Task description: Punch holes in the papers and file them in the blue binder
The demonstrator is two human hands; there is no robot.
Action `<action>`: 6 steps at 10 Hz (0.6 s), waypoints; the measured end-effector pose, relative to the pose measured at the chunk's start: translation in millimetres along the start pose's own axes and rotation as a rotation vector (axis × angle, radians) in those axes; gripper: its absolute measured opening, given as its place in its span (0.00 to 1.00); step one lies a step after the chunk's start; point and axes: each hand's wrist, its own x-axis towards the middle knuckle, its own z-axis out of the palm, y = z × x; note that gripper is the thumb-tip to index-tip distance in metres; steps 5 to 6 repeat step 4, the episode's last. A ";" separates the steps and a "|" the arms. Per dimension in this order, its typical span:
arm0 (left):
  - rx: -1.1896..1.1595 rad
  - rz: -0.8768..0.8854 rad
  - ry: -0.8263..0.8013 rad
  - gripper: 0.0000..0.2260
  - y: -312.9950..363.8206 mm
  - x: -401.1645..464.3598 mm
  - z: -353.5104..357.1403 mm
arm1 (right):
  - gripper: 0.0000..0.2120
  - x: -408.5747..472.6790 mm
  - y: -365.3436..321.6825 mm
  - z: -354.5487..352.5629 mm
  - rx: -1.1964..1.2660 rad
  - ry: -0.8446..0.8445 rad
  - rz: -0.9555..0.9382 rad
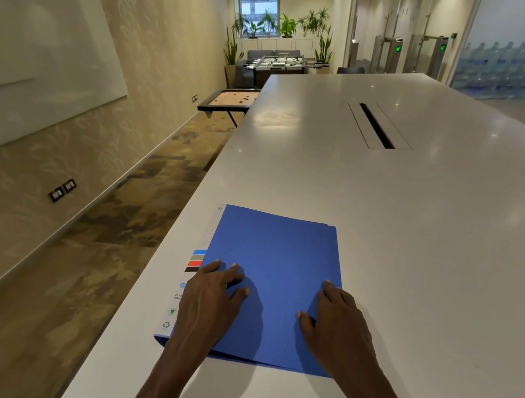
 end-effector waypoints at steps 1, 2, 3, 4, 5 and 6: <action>0.012 0.025 0.021 0.16 0.2 -2.3 0.6 | 0.27 -1.7 -0.2 0.3 0.010 0.035 -0.001; 0.069 0.034 -0.008 0.16 4.8 -2.1 -3.5 | 0.26 -4.5 -0.1 -1.1 0.027 0.047 0.005; 0.103 0.044 -0.037 0.17 13.0 4.7 -4.6 | 0.27 -5.4 5.6 -3.4 0.050 0.058 -0.024; -0.012 0.012 -0.069 0.23 30.1 11.0 -5.7 | 0.31 -6.7 11.4 -8.8 0.101 0.112 -0.028; -0.012 0.012 -0.069 0.23 30.1 11.0 -5.7 | 0.31 -6.7 11.4 -8.8 0.101 0.112 -0.028; -0.012 0.012 -0.069 0.23 30.1 11.0 -5.7 | 0.31 -6.7 11.4 -8.8 0.101 0.112 -0.028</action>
